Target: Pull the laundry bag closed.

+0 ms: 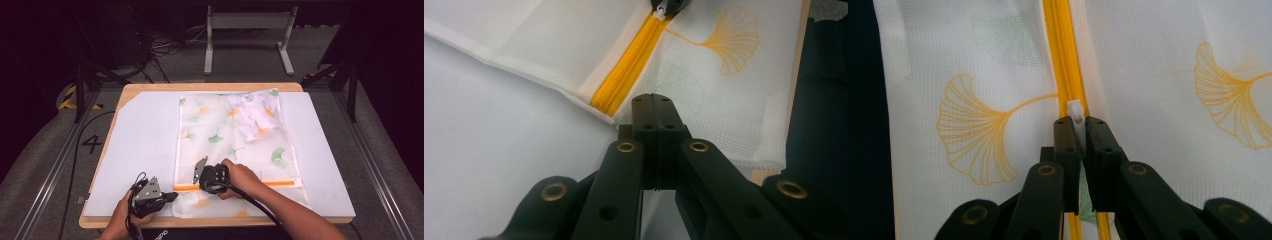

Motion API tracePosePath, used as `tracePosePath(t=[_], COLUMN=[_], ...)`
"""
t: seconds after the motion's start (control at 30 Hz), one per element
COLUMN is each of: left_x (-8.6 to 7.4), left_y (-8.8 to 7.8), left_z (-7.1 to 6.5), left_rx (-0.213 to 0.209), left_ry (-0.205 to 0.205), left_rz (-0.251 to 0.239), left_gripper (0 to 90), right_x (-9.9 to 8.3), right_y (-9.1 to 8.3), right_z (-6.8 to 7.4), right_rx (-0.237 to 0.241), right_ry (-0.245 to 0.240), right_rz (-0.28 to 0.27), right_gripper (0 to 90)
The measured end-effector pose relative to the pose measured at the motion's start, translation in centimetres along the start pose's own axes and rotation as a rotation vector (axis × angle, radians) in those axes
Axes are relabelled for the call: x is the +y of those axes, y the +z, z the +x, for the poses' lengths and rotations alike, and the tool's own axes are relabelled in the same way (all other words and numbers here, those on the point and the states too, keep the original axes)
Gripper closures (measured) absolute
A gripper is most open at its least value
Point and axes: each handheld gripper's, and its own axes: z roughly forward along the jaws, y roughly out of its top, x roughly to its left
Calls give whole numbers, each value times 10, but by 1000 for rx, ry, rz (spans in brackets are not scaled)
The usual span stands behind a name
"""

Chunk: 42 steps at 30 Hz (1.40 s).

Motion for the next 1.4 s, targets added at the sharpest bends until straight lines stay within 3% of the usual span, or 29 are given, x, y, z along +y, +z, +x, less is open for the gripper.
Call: tracePosePath(t=[1.4], left_x=[0], left_y=[0], left_z=[0], left_rx=[-3], left_ry=[-6], left_rz=[-2], left_gripper=[900], right_x=[-23], right_y=[-10], right_z=[-2], right_rx=[-6], right_ry=[31], right_rz=[15], right_gripper=[846])
